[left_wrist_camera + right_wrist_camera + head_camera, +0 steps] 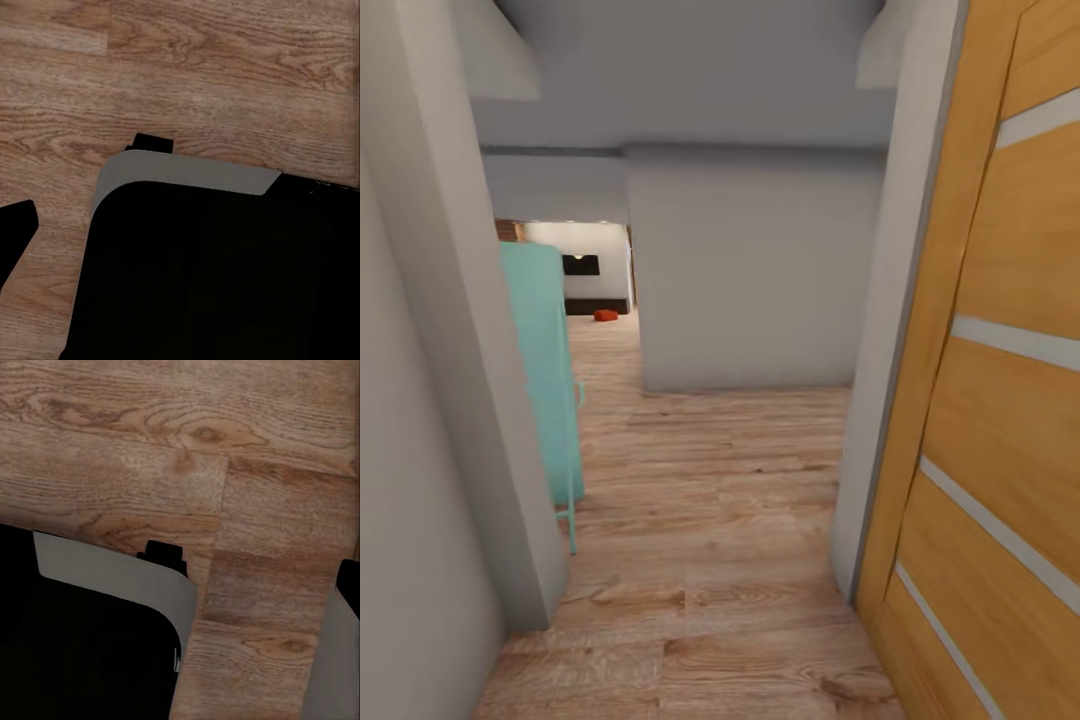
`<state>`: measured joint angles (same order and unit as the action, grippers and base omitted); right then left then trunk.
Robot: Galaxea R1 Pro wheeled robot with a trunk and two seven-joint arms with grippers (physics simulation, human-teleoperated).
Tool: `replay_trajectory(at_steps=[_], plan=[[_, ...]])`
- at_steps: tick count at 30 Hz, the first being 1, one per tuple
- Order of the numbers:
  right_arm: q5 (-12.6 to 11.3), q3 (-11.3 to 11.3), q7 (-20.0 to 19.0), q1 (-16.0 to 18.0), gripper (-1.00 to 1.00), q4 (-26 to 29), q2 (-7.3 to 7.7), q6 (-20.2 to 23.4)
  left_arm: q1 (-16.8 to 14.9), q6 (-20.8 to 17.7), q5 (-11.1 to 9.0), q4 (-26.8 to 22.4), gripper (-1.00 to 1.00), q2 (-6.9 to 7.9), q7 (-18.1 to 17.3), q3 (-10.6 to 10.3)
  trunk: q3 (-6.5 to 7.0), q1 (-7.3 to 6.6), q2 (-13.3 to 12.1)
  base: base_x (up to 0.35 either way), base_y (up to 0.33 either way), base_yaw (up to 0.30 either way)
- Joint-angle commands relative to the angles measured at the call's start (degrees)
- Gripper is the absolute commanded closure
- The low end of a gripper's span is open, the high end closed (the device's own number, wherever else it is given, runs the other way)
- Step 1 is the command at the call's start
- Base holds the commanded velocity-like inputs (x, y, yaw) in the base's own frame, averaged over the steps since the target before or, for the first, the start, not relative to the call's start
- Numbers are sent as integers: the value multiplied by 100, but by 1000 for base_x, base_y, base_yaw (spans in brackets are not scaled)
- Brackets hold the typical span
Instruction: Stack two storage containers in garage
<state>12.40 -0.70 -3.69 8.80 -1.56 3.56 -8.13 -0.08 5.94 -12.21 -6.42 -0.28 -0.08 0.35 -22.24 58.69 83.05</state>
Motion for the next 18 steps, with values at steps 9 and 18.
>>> replay_trajectory(at_steps=[9,18], plan=[[-5,-9,-9,8,-100,-19,-2,-31,-1,22,-21,-7,-100,-14,-1,2,-6,3,3,323,0,0],[18,-8,-9,8,-100,-17,4,-31,-1,22,-26,-8,-100,-10,-1,0,-6,3,3,323,0,0]])
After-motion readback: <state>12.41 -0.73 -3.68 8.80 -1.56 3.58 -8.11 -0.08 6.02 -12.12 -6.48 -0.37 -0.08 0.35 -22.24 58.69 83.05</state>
